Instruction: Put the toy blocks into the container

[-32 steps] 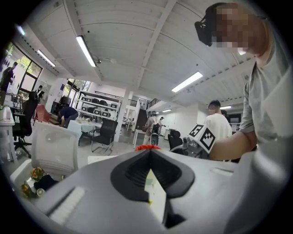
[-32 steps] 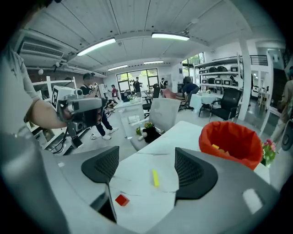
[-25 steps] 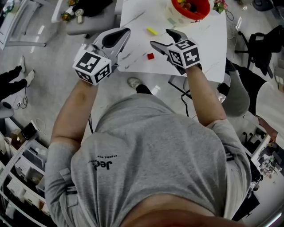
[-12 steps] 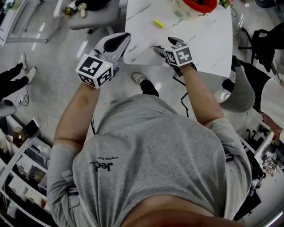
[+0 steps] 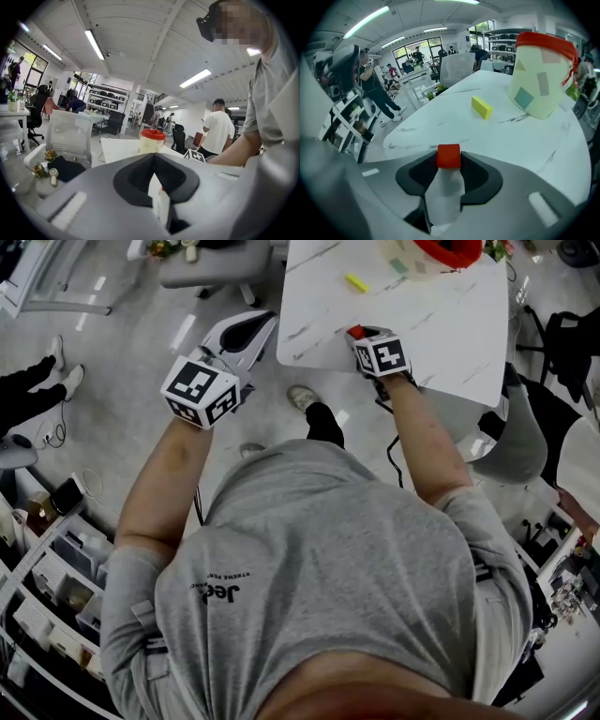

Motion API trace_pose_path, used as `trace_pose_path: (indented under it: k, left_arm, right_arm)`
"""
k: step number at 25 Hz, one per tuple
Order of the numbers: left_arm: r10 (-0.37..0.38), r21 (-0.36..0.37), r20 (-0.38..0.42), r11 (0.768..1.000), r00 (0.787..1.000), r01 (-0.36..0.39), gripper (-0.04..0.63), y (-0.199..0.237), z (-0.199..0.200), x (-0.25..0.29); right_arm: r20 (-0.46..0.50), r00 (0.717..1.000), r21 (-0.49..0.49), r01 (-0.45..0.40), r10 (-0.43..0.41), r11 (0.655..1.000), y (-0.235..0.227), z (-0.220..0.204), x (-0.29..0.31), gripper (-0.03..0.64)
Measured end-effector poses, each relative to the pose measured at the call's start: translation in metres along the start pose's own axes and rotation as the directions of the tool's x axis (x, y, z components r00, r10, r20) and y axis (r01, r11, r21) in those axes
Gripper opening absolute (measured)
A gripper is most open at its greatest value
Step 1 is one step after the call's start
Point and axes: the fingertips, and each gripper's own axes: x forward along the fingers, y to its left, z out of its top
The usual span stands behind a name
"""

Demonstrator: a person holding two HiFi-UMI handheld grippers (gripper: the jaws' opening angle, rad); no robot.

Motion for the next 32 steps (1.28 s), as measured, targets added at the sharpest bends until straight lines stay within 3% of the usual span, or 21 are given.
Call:
trace_pose_path:
  k: [6,13,23,32]
  left_arm:
    - [-0.006,0.001,0.01,1.0,1.0,0.006,0.057,0.002,0.005,0.004]
    - [-0.032,0.027,0.058,0.999,0.998,0.03,0.057,0.003,0.043,0.032]
    - [-0.06,0.062,0.091,0.997,0.994,0.054,0.057,0.0,0.091,0.098]
    - [-0.071,0.076,0.096,0.995,0.993,0.064,0.057,-0.003,0.118,0.162]
  right_arm:
    - [0.084,0.996,0.001,-0.015,0.015,1.0,-0.004,0.023,-0.021,0.147]
    - [0.217,0.976,-0.018,0.022,-0.018,1.0,-0.032,0.077,-0.073,0.147]
    - [0.391,0.919,-0.027,0.063,-0.047,0.998,-0.103,0.16,-0.152,0.147]
    - [0.434,0.897,-0.024,0.101,-0.081,0.995,-0.183,0.206,-0.18,0.147]
